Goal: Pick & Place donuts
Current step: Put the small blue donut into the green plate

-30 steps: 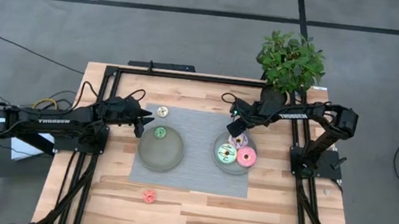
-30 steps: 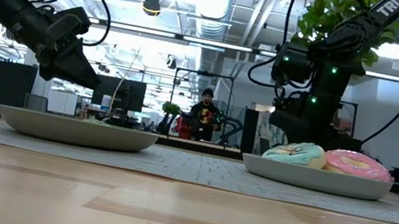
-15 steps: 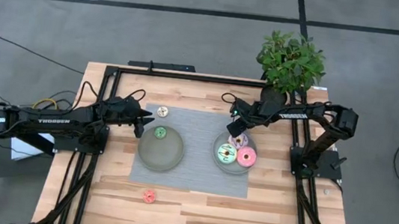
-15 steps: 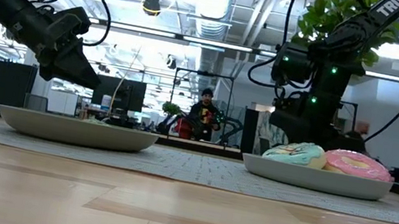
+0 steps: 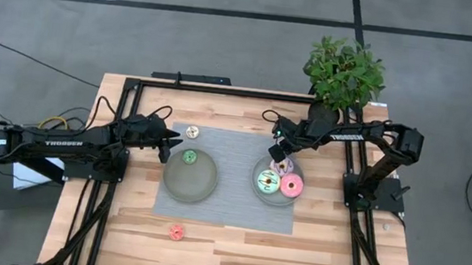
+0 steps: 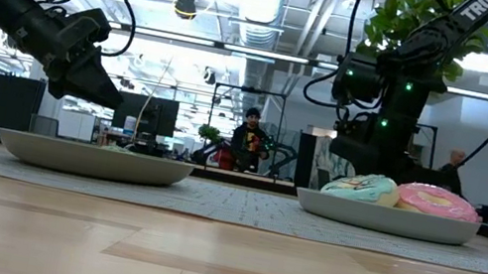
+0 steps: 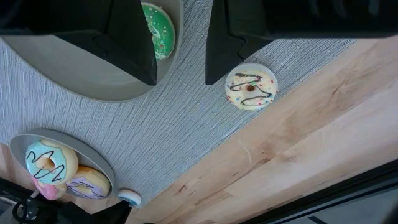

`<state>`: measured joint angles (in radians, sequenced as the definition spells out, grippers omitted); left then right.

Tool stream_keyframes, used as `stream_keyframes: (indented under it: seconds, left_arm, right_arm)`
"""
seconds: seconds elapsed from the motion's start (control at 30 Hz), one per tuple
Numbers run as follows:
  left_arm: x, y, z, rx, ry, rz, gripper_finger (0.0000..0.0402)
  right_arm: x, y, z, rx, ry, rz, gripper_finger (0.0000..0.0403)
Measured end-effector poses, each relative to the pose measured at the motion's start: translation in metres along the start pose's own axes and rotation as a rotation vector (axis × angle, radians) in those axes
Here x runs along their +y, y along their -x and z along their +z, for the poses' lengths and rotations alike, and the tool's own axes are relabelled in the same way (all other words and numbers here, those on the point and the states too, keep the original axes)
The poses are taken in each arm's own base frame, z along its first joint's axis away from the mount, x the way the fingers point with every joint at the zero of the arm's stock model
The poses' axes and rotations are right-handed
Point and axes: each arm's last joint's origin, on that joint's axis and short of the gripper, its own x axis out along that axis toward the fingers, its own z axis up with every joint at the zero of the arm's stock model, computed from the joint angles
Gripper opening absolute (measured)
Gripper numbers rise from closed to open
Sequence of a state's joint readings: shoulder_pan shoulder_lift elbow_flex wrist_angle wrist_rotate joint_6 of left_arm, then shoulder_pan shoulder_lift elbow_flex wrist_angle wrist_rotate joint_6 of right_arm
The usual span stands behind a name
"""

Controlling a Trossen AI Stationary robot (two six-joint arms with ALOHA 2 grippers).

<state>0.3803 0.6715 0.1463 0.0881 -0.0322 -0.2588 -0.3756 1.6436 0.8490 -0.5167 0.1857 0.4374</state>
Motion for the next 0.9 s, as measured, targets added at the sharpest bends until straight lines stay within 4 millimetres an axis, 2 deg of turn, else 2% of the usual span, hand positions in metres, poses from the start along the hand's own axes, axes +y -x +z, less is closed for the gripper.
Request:
stream_keyframes:
  seconds: [0.27,0.6,0.9]
  left_arm:
    - [0.000,0.000,0.000,0.000,0.000,0.000,0.0128]
    - [0.000,0.000,0.000,0.000,0.000,0.000,0.0128]
    - [-0.001,0.000,0.003,-0.030,0.014,-0.008,0.0128]
  right_arm:
    - [-0.001,0.005,0.001,-0.008,-0.001,0.004,0.0033]
    - [-0.001,0.037,0.009,-0.109,-0.014,0.058,0.0021]
    - [0.022,0.068,0.000,-0.231,0.060,0.177,0.0024]
